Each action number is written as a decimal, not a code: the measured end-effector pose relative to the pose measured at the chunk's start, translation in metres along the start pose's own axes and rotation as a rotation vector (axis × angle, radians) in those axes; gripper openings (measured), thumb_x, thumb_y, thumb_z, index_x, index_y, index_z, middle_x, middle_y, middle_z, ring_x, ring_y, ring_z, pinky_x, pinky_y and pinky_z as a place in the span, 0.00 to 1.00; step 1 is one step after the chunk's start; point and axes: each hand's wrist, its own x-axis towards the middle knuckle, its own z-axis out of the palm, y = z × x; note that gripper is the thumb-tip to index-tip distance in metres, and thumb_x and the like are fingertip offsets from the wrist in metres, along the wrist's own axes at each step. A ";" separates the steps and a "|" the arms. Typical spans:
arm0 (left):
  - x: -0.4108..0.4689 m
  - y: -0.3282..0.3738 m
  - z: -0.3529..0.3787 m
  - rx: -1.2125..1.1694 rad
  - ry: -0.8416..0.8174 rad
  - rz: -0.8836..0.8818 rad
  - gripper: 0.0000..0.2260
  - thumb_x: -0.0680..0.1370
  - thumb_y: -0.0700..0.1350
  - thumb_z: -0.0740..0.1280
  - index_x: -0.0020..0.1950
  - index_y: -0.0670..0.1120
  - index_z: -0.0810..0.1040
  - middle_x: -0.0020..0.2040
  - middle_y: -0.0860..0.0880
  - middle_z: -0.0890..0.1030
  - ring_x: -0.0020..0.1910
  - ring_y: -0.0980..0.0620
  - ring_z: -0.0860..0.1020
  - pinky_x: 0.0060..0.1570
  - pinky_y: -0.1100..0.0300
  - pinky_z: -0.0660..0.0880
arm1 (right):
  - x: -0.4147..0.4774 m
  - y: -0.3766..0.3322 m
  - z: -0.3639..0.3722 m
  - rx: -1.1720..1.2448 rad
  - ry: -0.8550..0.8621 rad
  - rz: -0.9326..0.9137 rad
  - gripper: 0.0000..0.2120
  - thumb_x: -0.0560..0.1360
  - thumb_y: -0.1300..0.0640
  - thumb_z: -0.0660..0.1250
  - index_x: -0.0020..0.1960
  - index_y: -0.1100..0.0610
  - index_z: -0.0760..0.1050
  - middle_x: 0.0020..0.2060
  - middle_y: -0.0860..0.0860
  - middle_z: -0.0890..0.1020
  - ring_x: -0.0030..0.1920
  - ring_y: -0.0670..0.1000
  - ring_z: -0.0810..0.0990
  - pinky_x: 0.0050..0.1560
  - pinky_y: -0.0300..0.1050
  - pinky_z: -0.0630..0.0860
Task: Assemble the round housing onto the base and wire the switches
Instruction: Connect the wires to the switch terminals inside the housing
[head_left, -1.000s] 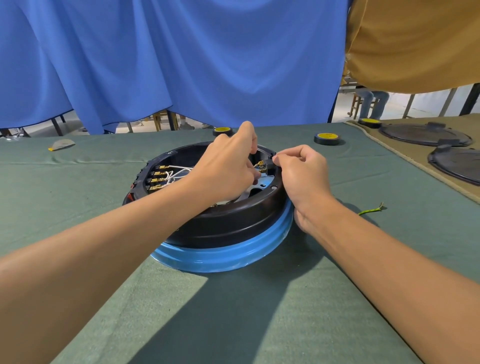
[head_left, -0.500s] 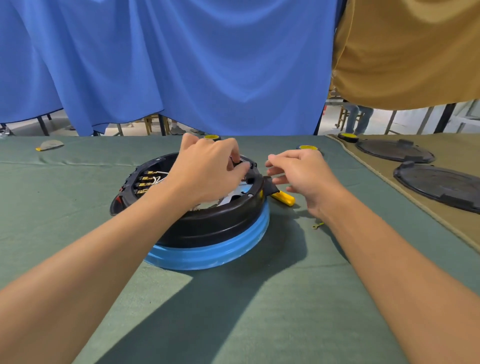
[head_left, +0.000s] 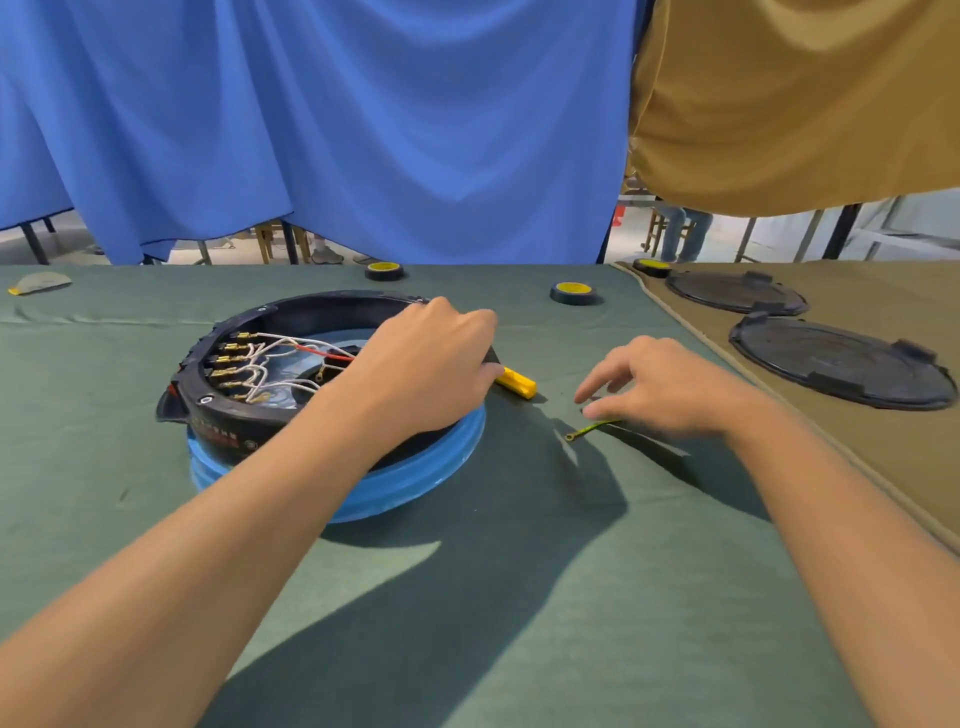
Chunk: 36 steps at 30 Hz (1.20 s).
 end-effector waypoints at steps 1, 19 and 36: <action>0.000 0.000 0.000 -0.010 0.003 -0.003 0.16 0.81 0.56 0.61 0.59 0.45 0.74 0.51 0.42 0.79 0.51 0.39 0.76 0.51 0.46 0.76 | 0.000 -0.001 0.000 0.016 -0.024 -0.026 0.04 0.72 0.50 0.73 0.44 0.41 0.82 0.49 0.47 0.83 0.52 0.44 0.78 0.52 0.42 0.72; -0.002 -0.002 -0.003 -0.109 0.005 0.038 0.14 0.81 0.55 0.61 0.54 0.48 0.80 0.48 0.46 0.81 0.49 0.44 0.77 0.47 0.52 0.76 | -0.005 -0.001 -0.005 0.144 -0.160 -0.127 0.02 0.72 0.55 0.74 0.41 0.48 0.85 0.55 0.41 0.79 0.56 0.38 0.75 0.61 0.42 0.67; -0.003 -0.002 -0.004 -0.125 0.014 0.108 0.14 0.81 0.55 0.61 0.56 0.47 0.80 0.47 0.48 0.83 0.50 0.45 0.78 0.49 0.54 0.73 | -0.005 -0.005 -0.003 0.169 -0.129 -0.117 0.03 0.73 0.54 0.72 0.41 0.50 0.82 0.51 0.45 0.80 0.54 0.44 0.77 0.59 0.43 0.69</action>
